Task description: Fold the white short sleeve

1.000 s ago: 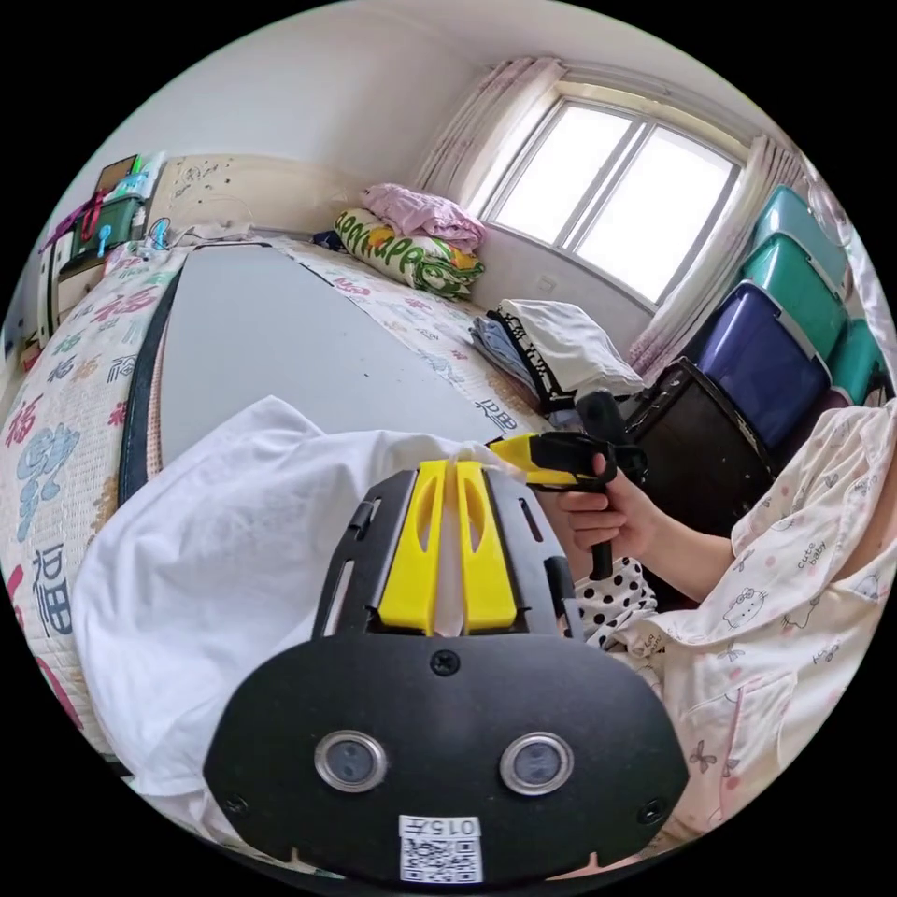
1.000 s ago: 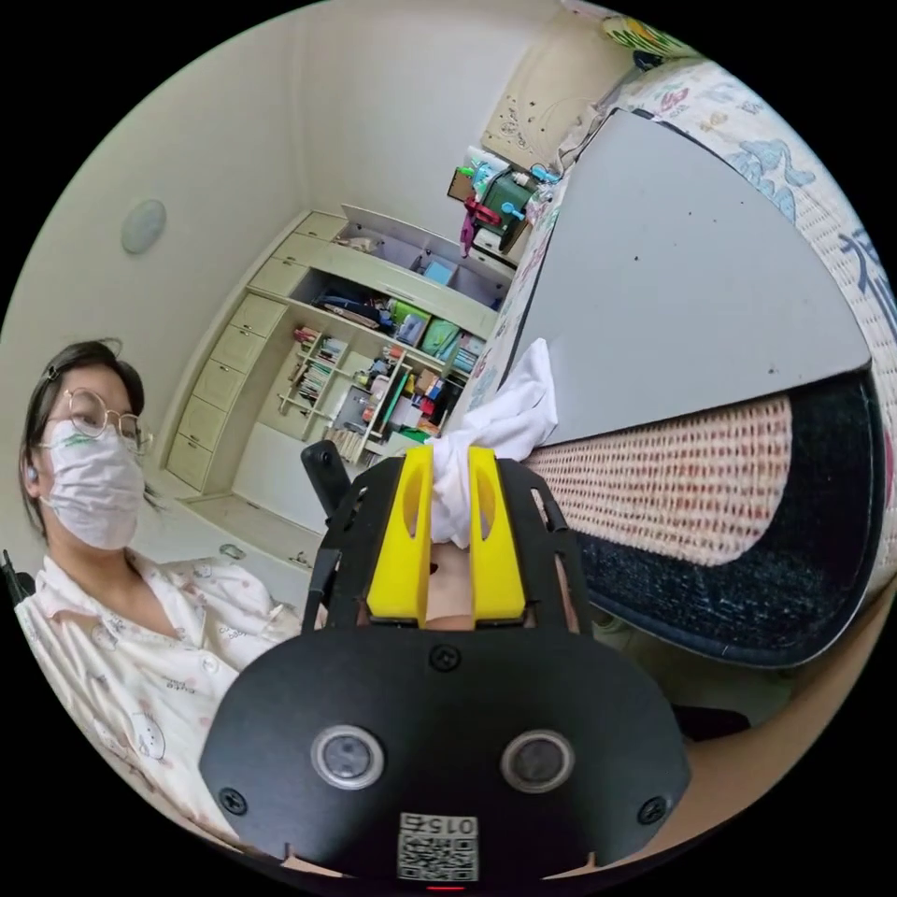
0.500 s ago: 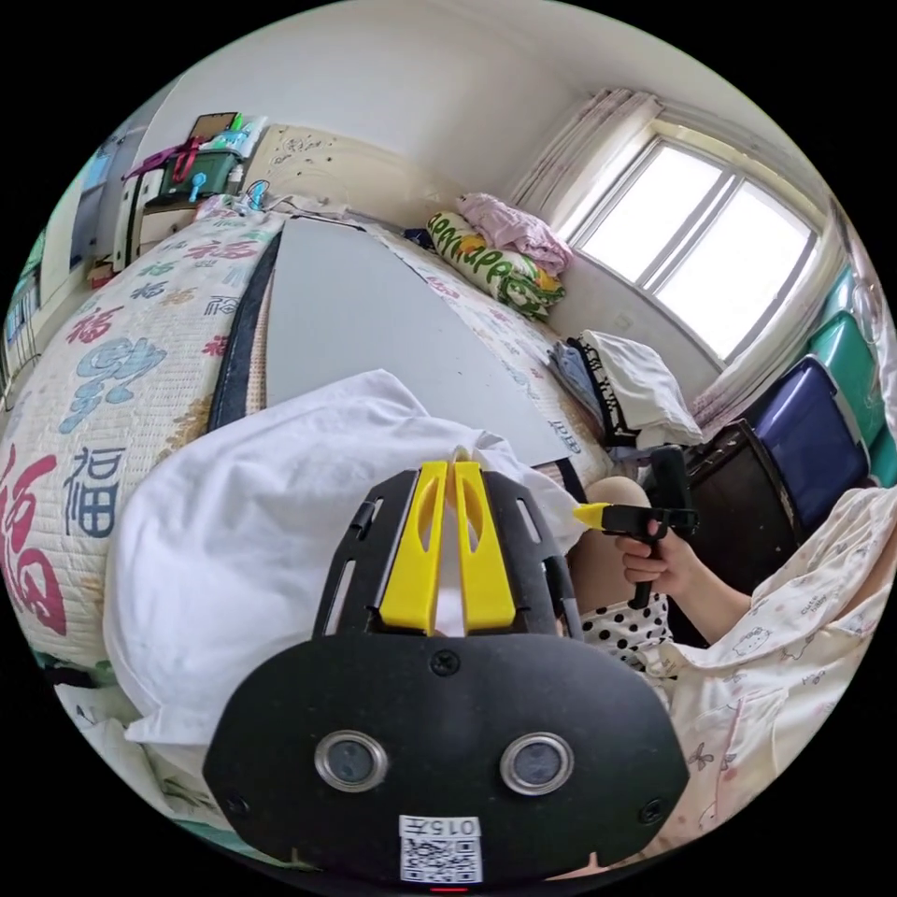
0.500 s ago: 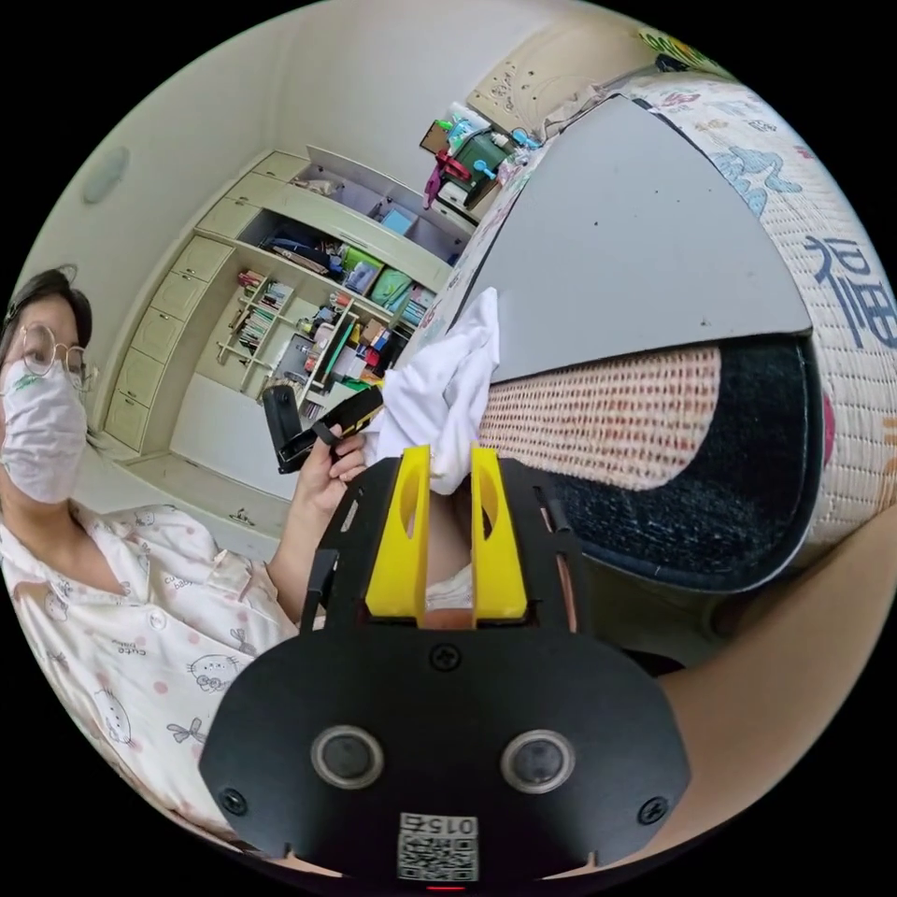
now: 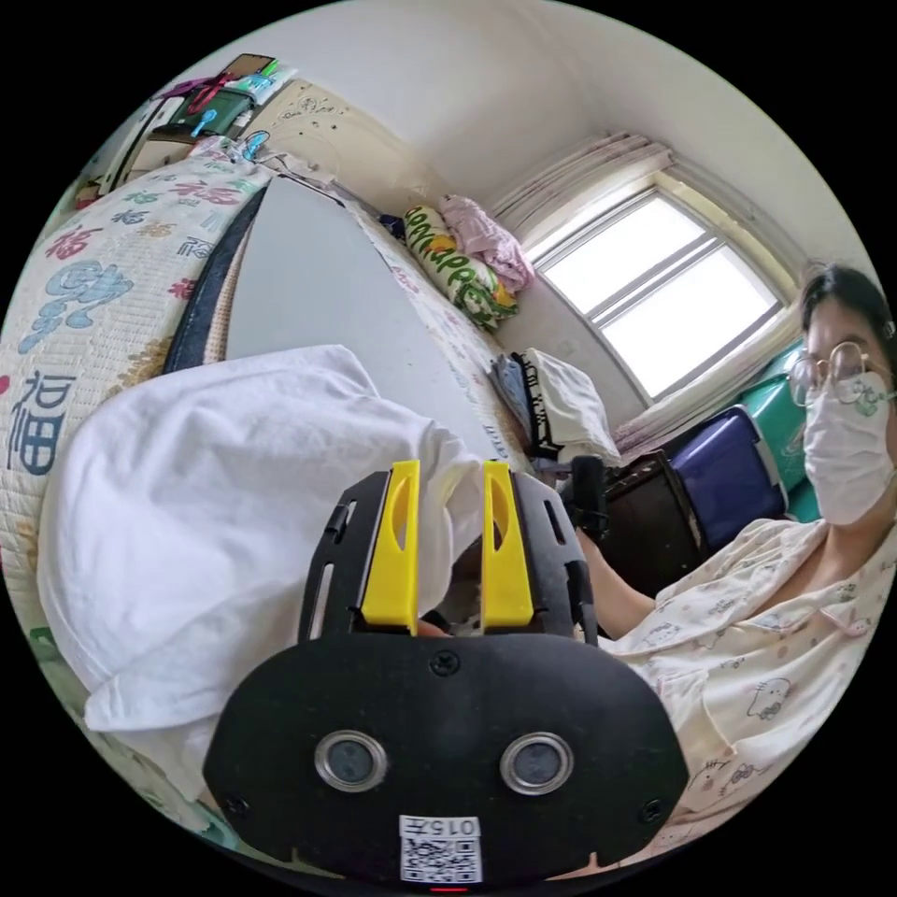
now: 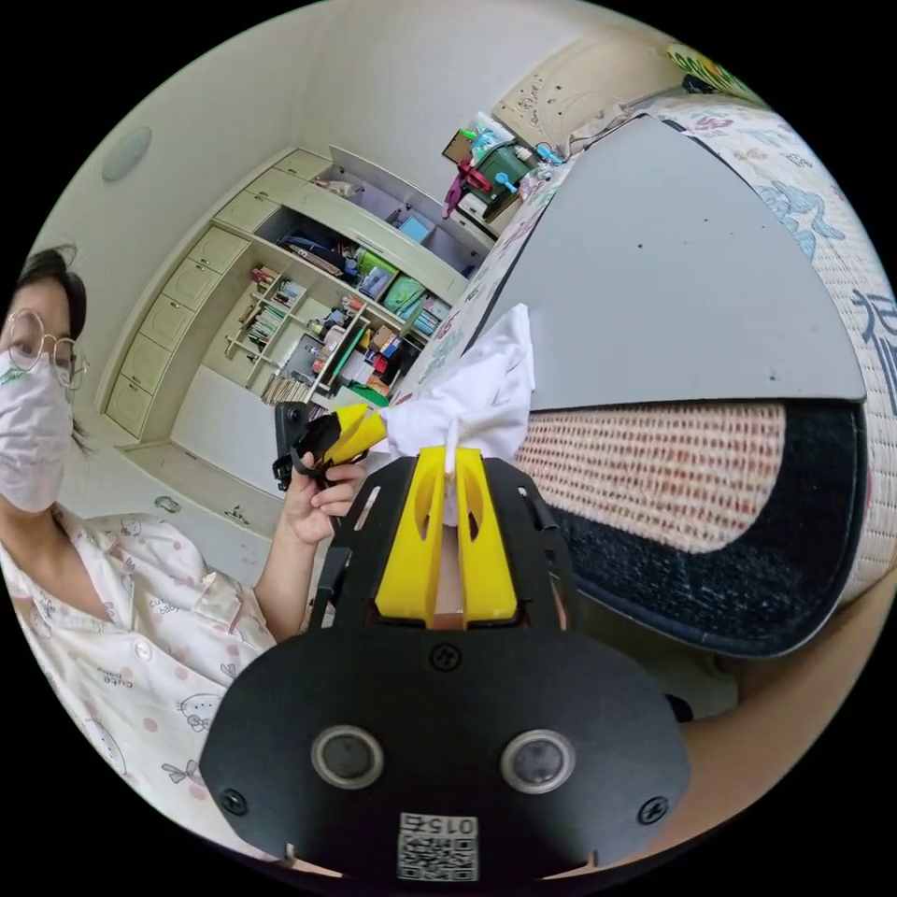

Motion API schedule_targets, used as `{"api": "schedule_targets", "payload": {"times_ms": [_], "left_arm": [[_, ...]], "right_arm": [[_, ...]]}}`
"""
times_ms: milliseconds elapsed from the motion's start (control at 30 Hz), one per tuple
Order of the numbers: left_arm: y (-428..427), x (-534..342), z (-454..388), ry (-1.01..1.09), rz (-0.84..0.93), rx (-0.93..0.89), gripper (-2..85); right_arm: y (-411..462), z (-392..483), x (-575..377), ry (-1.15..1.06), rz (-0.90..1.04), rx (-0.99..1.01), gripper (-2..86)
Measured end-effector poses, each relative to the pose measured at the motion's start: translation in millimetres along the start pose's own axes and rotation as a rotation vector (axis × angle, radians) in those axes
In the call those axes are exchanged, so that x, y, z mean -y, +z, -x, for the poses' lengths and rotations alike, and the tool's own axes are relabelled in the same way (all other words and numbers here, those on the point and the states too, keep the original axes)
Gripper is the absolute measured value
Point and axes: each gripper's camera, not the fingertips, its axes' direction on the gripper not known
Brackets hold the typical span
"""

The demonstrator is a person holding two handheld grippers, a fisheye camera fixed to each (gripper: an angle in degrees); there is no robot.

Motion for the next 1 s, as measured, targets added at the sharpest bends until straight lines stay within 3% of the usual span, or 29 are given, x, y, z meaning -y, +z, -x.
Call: {"api": "schedule_targets", "payload": {"times_ms": [267, 567, 733, 833, 1000], "left_arm": [[14.0, -35.5, -6.3, -0.006, 0.022, -0.07, 13.3], [-23.6, -107.2, 2.7, -0.047, -0.004, -0.003, 1.0], [-123.9, -128.2, -24.3, -0.004, -0.213, 0.132, -0.2], [-251.3, -126.3, -56.1, 0.064, -0.452, 0.245, -0.3], [-397.4, -128.2, -129.2, 0.202, -0.675, 0.404, -0.4]], "right_arm": [[123.0, 38.4, -20.7, 0.0, 0.036, 0.009, 0.6], [196.2, 66.3, -71.4, 0.019, 0.009, -0.015, 0.3], [188.9, 88.2, -79.6, 0.002, -0.105, -0.168, 0.0], [175.0, 111.3, -60.5, -0.043, -0.176, -0.203, 0.1], [127.9, 177.0, -36.8, -0.142, -0.391, -0.256, 0.2]]}}
